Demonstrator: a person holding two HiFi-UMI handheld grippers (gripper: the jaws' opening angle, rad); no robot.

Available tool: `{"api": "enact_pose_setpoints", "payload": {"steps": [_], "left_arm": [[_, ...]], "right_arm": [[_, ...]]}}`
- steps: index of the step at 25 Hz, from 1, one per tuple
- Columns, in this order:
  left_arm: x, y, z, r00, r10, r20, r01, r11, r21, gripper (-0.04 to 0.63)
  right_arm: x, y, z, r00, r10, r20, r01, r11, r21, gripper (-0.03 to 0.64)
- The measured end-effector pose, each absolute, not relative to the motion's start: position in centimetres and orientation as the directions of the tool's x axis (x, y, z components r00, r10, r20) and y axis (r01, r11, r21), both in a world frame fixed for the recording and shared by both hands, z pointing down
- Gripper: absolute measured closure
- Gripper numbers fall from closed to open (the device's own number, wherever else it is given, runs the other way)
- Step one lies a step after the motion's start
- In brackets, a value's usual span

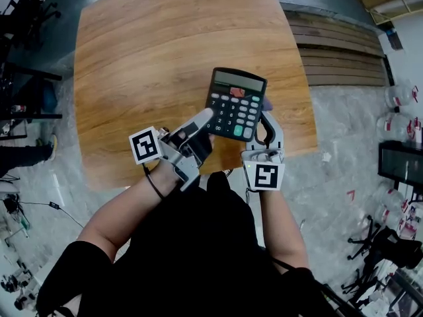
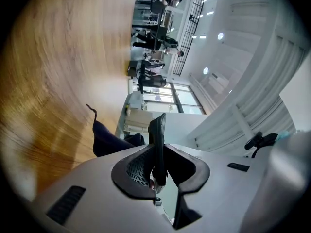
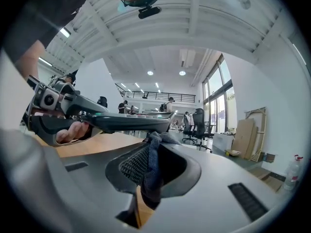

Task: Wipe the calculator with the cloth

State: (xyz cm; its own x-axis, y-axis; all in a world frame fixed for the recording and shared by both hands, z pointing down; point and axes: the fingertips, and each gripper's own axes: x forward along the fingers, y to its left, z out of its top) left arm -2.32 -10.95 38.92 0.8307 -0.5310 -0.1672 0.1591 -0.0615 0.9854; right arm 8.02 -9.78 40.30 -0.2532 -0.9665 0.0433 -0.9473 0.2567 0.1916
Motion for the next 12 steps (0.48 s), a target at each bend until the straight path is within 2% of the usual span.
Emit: {"api": "enact_pose_setpoints", "payload": {"steps": [12], "left_arm": [[-2.5,-10.6,38.7,0.836,-0.523,-0.166,0.158,-0.06,0.986,0.526]], "right_arm": [[-0.3,-9.7,40.4,-0.424,-0.905,0.047,-0.883,0.424,0.203,0.568]]}}
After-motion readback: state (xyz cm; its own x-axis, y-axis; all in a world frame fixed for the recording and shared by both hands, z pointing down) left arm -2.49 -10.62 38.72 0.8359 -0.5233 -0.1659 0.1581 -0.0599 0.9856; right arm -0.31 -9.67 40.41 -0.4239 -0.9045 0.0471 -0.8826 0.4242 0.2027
